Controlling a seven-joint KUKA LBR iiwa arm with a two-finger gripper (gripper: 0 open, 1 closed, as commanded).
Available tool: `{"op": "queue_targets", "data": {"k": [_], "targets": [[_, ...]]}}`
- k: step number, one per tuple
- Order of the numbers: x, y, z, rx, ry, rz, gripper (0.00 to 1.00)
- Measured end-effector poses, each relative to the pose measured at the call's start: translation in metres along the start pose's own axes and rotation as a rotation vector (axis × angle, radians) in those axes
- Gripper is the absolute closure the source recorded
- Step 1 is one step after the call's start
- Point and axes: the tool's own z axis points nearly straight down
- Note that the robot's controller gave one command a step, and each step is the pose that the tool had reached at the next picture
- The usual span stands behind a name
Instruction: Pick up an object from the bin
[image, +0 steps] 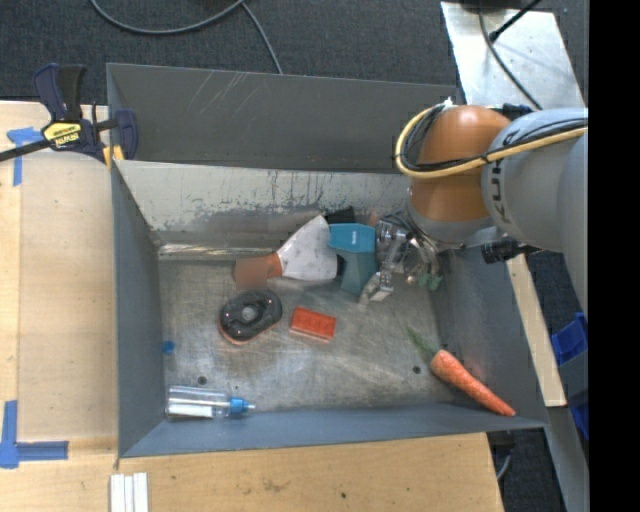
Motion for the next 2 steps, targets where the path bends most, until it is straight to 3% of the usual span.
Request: {"op": "queue_targets", "data": {"k": [1,2], "targets": [[0.0,0.0,0.0,0.0,0.0,0.0,1.0],[0.012,0.005,-0.032,-0.002,0.003,0.006,1.0]]}}
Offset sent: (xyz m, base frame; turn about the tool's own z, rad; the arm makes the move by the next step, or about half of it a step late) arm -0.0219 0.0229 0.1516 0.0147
